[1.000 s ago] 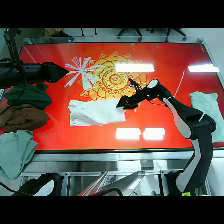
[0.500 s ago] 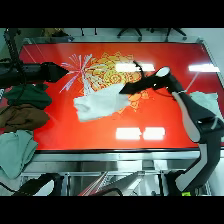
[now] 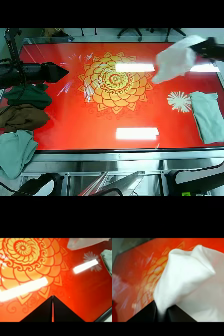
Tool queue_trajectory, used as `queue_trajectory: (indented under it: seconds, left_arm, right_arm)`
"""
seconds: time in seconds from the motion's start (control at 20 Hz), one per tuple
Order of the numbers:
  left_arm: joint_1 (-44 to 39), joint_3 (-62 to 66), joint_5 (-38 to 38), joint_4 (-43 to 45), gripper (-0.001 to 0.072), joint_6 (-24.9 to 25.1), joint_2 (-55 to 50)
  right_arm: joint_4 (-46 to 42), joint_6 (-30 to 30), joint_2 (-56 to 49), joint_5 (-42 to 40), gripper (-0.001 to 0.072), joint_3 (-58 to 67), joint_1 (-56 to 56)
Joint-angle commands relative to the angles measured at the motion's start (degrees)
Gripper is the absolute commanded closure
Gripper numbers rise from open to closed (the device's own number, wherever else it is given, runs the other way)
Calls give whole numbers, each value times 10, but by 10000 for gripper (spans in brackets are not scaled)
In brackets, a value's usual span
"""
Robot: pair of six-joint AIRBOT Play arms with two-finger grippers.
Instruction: Fold the shirts.
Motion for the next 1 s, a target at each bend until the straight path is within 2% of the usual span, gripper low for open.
queue_trajectory:
  seconds: [0.0,0.1,0.2,0.25,0.45,0.7,0.8,0.95]
  left_arm:
    - [0,0,-2,0,694,4,0]
    - [0,0,-2,0,694,8,0]
    - [0,0,-3,0,694,8,0]
    - [0,0,-3,0,693,9,0]
    - [0,0,-3,1,694,13,-1]
    - [0,0,-7,1,694,19,-1]
    - [0,0,-7,1,694,24,-1]
    - [0,0,-7,1,694,28,-1]
  right_arm:
    - [1,20,6,-30,686,6,-130]
    - [-3,24,5,-23,686,6,-179]
    - [-42,54,8,3,686,6,-210]
    - [-89,78,11,24,686,6,-218]
    - [-320,243,37,80,686,6,-221]
    - [-410,344,56,179,686,6,-221]
    - [-461,366,58,242,686,5,-220]
    - [-534,363,58,301,685,-10,-220]
